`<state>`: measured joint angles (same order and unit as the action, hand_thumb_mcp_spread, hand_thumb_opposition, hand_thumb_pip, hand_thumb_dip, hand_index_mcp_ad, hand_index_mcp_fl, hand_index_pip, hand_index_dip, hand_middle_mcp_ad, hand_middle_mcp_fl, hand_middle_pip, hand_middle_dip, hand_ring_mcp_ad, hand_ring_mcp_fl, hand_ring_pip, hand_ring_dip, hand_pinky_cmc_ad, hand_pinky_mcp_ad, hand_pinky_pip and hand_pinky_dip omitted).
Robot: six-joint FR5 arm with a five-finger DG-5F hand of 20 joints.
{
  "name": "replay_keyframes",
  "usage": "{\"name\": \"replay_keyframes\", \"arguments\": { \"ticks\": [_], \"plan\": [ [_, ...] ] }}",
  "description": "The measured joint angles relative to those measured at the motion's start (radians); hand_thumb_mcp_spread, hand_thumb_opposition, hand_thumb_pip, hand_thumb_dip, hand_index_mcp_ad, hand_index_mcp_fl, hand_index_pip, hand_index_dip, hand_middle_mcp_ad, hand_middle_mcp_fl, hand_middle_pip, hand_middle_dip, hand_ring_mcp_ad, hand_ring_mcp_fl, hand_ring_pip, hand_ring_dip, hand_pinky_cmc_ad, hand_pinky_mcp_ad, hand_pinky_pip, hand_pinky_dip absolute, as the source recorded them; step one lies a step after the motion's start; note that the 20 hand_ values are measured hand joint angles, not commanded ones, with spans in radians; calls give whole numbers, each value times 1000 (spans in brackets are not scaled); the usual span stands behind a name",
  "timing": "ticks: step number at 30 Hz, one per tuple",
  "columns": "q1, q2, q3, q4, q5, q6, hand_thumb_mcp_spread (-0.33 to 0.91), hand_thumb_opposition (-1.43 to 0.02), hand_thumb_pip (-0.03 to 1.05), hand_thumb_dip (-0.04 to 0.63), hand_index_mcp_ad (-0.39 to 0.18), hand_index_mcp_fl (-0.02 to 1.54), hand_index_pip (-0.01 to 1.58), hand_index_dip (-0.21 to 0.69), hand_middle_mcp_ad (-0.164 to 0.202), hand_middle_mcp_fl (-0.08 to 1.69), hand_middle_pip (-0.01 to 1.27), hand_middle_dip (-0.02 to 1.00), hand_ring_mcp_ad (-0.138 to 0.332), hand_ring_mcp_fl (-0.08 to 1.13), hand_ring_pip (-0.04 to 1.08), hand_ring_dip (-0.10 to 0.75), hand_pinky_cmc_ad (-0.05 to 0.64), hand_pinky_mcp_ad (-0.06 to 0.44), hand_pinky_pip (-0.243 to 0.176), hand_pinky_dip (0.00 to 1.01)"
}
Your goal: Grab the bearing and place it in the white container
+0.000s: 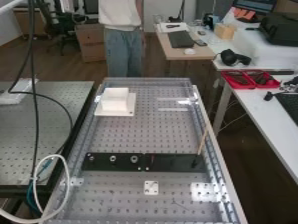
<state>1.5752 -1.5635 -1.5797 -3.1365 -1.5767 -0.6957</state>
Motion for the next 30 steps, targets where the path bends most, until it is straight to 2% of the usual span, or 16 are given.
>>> {"name": "replay_keyframes", "arguments": {
  "ticks": [2, 3, 4, 5, 6, 8, 11, 14, 16, 18, 19, 20, 22, 26, 28, 30],
  "plan": [
    [0, 0, 0, 0, 0, 0, -2, 10, 21, 7, -5, 21, 7, 10, 68, 0, 7, 24, 86, -2, 12, 16, 63, 51, -10, 14],
    [0, 0, 0, 0, 0, 0, 0, 10, 21, 3, 0, 21, 7, 10, 63, 0, 7, 24, 65, -2, 12, 16, 51, 52, -10, 17],
    [0, 0, 0, 0, 0, 0, 9, 12, 19, 3, 9, 21, 7, 10, 63, 0, 9, 24, 65, -2, 14, 16, 47, 51, -10, 17],
    [-1, 0, 0, 0, 0, -1, 37, -37, 61, 0, 9, 21, 7, 10, 63, 5, 19, 24, 65, -2, 16, 16, 49, 51, -10, 19],
    [-1, 0, 0, 0, -1, -1, 94, -129, 175, 0, 9, 21, 7, 10, 63, 3, 35, 24, 65, -2, 16, 16, 45, 49, -12, 24],
    [-1, 0, 0, 0, -3, 0, 190, -278, 283, 23, 9, 23, 12, 10, 66, 3, 54, 31, 73, -2, 24, 16, 93, 101, -17, 42],
    [-1, -1, 1, 0, -4, 0, 215, -456, 283, 21, 3, 23, 30, 10, 63, 7, 73, 66, 87, 0, 45, 21, 197, 168, -59, 75],
    [-2, -1, 1, 2, -4, 0, 218, -581, 281, 21, 3, 19, 40, 10, 63, 7, 91, 93, 126, 0, 59, 28, 271, 232, -56, 110],
    [-2, -1, 1, 2, -4, -1, 215, -618, 297, 21, 3, 24, 54, 10, 68, 3, 103, 96, 152, -2, 59, 28, 318, 258, -75, 103],
    [-2, -1, 1, 3, -4, -1, 216, -656, 302, 21, 3, 24, 54, 10, 68, 5, 106, 110, 169, 0, 75, 37, 353, 278, -75, 122],
    [-3, -1, 1, 3, -4, -1, 215, -665, 302, 21, 3, 24, 54, 10, 68, 5, 108, 112, 169, 0, 77, 40, 346, 279, -75, 124],
    [-3, -1, 1, 3, -5, -1, 218, -674, 302, 21, 3, 23, 56, 10, 68, 5, 108, 112, 166, 0, 75, 42, 367, 276, -80, 127],
    [-4, -1, 1, 4, -5, 0, 215, -679, 304, 21, 2, 19, 56, 10, 72, 5, 108, 112, 178, 0, 72, 44, 382, 297, -89, 127],
    [-5, -2, 1, 4, -5, 1, 213, -696, 307, 21, 2, 24, 70, 10, 68, 5, 122, 119, 188, 0, 70, 44, 396, 291, -91, 136],
    [-5, -3, 1, 6, -5, 1, 213, -696, 307, 17, 5, 24, 70, 10, 66, 5, 122, 122, 185, -2, 82, 44, 398, 311, -91, 136],
    [-6, -4, 1, 8, -5, 3, 215, -695, 307, 16, 2, 24, 70, 10, 86, 5, 122, 122, 187, -2, 82, 44, 414, 312, -91, 136]
  ]
}}
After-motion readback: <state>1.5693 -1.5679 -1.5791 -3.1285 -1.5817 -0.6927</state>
